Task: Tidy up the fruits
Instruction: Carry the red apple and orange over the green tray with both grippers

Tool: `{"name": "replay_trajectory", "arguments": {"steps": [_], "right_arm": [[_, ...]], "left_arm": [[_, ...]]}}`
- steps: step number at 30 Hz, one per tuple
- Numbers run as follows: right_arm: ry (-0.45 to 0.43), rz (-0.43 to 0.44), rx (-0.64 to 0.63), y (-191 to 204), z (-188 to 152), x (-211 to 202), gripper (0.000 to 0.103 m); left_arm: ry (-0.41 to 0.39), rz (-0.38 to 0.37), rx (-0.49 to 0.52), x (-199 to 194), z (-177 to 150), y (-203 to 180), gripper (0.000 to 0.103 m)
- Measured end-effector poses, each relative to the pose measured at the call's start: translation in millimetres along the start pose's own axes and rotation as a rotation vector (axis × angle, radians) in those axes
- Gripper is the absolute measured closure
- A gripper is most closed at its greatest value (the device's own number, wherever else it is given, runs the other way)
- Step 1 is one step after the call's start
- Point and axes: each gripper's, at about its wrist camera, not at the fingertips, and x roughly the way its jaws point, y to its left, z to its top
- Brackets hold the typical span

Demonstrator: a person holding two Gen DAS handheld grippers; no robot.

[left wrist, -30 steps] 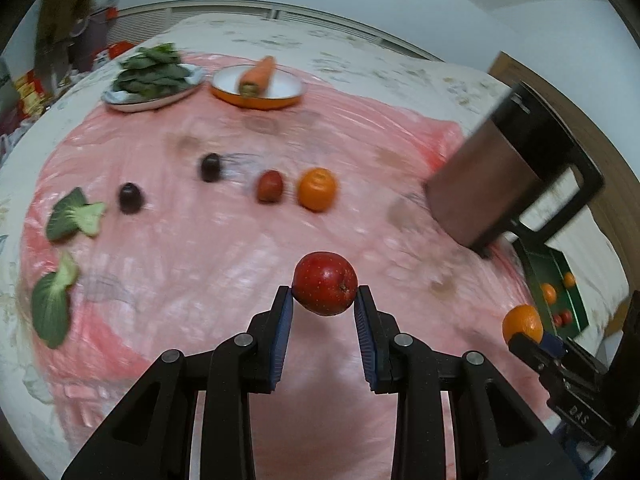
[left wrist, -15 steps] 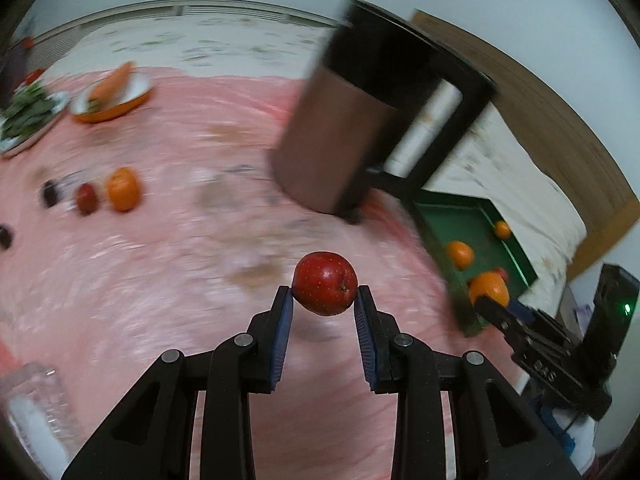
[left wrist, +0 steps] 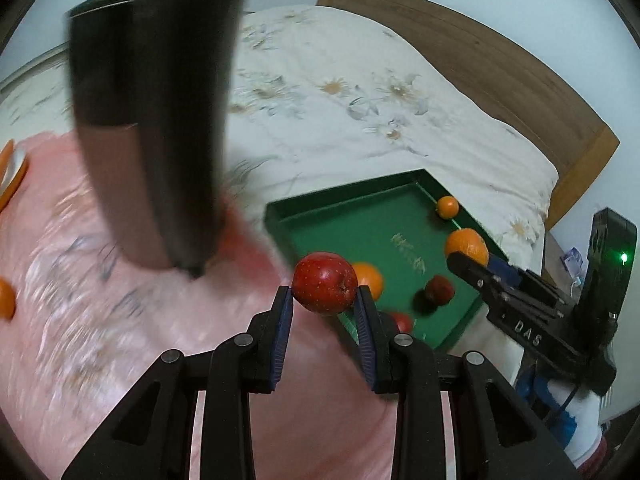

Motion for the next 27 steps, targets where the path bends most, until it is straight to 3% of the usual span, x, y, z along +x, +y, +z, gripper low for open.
{"name": "replay_trajectory", "arguments": {"steps": [7, 14, 27], "right_arm": [[-0.010, -0.035, 0.026, -28, 3, 19, 0.046], [-0.003, -0.079, 0.041, -48, -2, 36, 0.046], [0.015, -0.127, 0.019, -60, -9, 52, 0.046]], "left_arm": [[0.003, 0.014, 0.050, 37, 20, -19, 0.076], [-0.005, 0.076, 0.087, 68, 31, -26, 0.076], [0.005, 0.132, 0.138, 103, 29, -30, 0.076]]}}
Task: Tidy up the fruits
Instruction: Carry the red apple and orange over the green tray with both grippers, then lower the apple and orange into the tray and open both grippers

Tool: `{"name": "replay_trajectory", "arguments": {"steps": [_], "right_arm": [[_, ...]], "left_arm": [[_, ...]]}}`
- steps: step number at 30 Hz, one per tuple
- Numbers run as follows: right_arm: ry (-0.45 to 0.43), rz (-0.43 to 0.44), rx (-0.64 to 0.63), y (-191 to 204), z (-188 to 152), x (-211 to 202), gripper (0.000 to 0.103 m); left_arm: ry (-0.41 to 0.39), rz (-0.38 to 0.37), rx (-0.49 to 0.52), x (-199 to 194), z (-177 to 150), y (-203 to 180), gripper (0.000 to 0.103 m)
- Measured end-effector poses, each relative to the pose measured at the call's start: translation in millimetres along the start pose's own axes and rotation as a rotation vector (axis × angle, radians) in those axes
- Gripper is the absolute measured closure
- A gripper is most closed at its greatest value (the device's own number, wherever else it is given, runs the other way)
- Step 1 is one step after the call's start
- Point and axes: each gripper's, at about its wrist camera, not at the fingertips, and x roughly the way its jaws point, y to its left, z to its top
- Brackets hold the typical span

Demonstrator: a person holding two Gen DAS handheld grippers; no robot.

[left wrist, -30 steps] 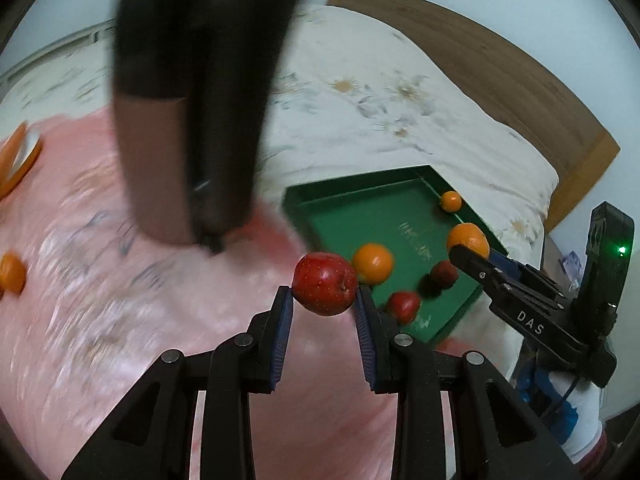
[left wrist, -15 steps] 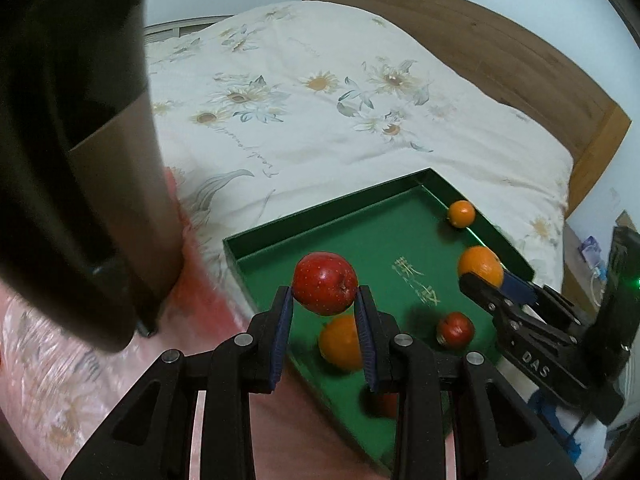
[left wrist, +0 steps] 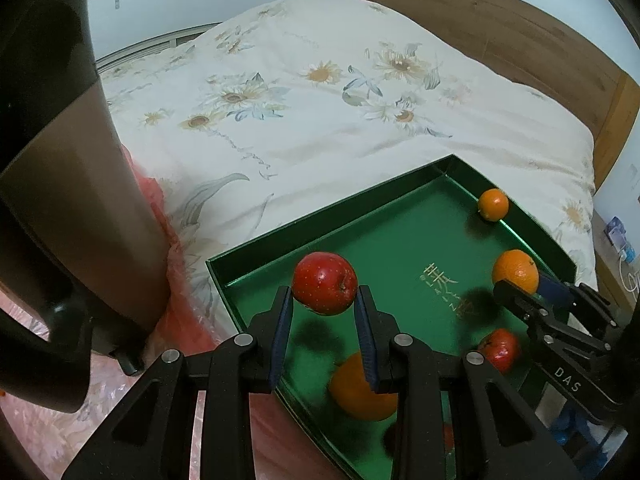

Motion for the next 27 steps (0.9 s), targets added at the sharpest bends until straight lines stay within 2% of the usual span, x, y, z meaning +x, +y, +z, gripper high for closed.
{"name": "replay_trajectory", "arguments": {"steps": [27], "right_arm": [[-0.012, -0.047, -0.008, 1, -9, 4, 0.043]], "left_arm": [[0.036, 0.011, 0.005, 13, -10, 0, 0.075]]}}
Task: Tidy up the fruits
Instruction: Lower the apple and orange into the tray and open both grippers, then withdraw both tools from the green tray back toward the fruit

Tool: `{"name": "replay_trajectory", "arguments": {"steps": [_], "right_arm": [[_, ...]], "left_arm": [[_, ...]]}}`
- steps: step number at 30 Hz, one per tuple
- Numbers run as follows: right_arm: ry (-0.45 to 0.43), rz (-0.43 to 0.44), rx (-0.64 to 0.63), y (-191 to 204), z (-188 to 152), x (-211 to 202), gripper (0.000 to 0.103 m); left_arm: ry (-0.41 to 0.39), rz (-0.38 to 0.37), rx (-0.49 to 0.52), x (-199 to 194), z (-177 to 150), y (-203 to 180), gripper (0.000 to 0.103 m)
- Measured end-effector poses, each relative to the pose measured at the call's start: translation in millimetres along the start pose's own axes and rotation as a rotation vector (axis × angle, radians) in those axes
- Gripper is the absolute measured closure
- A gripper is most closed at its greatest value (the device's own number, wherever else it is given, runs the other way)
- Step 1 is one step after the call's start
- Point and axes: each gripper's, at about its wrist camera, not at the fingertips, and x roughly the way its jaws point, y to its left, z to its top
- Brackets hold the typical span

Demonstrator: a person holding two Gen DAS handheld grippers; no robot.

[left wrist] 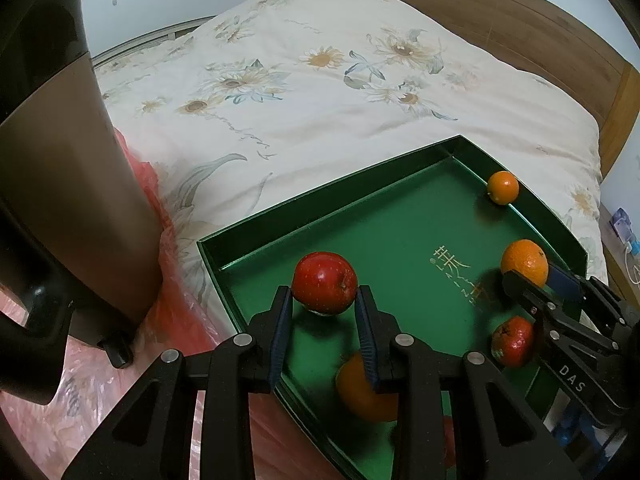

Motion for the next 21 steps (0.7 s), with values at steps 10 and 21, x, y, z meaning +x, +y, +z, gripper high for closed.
{"name": "replay_trajectory", "arguments": {"steps": [10, 21], "right_arm": [[-0.006, -0.029, -0.013, 4, 2, -7, 0.008], [-0.038, -0.033, -0.022, 14, 10, -44, 0.008]], "left_arm": [[-0.017, 0.011, 0.006, -18, 1, -2, 0.052], [-0.054, 0.003, 0.020, -68, -6, -5, 0.048]]}}
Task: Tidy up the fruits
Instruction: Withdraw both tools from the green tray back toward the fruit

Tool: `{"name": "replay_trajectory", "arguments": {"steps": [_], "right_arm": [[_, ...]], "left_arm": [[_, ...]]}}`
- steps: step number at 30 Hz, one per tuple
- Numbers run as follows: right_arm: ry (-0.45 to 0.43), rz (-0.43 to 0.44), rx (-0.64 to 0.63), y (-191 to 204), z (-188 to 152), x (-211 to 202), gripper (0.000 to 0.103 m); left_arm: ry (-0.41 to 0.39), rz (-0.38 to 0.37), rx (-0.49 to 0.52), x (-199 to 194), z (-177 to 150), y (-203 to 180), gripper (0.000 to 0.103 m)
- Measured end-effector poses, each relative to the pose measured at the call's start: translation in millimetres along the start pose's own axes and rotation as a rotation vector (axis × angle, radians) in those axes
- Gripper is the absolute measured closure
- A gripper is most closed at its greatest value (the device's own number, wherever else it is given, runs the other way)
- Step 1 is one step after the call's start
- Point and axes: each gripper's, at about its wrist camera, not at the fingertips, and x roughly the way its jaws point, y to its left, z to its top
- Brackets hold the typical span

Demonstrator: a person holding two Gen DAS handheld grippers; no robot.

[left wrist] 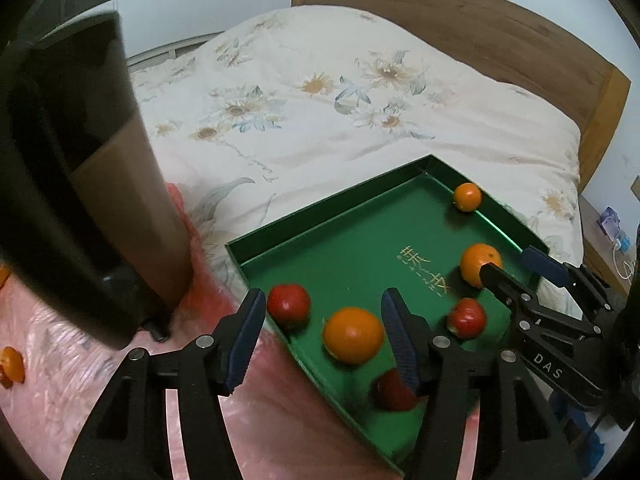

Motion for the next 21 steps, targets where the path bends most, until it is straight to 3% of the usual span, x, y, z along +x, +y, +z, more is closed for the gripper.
{"name": "replay_trajectory", "arguments": {"steps": [21], "right_arm": [[-0.059, 0.054, -0.071, 49, -4, -107, 0.008]], "left_arm": [[-0.070, 0.078, -0.038, -125, -48, 31, 0.047]]}}
